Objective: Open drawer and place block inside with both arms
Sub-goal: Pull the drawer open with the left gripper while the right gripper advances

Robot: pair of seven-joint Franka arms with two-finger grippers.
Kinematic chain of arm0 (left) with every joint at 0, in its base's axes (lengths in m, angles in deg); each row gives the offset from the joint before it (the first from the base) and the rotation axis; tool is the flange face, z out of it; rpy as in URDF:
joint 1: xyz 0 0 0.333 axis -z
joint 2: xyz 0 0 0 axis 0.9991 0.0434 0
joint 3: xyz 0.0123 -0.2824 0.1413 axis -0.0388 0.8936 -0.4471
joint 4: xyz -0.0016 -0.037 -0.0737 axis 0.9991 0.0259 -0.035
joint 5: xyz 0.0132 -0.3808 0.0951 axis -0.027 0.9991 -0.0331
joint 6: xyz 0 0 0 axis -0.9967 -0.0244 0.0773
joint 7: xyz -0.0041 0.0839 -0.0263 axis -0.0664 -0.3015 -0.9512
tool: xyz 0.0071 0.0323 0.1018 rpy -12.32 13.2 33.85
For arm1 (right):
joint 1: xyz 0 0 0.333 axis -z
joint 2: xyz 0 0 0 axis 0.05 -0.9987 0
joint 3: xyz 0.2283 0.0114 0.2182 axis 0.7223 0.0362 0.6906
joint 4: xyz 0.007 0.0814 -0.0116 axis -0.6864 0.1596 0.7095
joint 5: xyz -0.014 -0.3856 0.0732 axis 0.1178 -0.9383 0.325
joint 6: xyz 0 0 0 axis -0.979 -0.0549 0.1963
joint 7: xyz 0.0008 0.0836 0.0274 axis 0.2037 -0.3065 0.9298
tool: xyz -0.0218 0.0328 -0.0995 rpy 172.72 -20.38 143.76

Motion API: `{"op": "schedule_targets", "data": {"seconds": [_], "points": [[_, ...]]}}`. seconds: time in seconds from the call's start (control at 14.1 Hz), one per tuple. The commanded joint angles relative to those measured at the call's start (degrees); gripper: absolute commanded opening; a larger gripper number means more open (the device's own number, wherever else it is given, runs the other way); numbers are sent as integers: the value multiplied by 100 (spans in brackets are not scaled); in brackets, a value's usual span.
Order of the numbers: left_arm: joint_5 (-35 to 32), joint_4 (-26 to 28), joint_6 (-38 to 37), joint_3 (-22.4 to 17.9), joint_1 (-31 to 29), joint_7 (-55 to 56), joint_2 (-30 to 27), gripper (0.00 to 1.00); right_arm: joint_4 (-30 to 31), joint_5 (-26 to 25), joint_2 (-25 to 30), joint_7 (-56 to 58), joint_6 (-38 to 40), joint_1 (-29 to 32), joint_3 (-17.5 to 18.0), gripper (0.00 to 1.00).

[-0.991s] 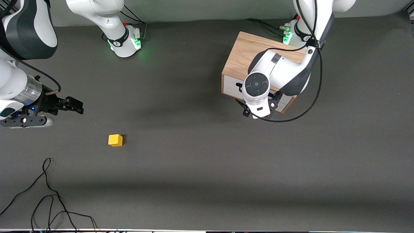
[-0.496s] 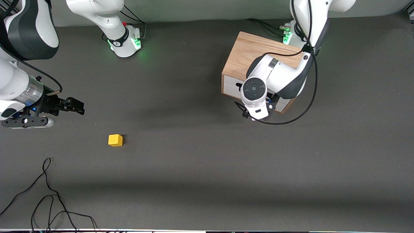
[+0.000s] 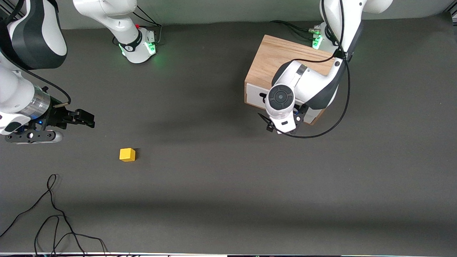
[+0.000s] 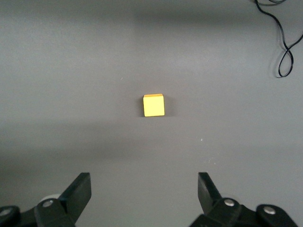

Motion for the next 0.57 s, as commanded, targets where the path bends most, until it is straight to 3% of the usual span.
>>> {"op": "schedule_targets", "data": {"seconds": [0.0,0.5], "points": [[-102,-362,84,-17,32,114,240,100,-166,11,-95,-131,-12,-45,-20,100],[-93,-1249,14,-17,32,123,775,100,-157,37,-139,-52,-179,-19,-37,100]]}}
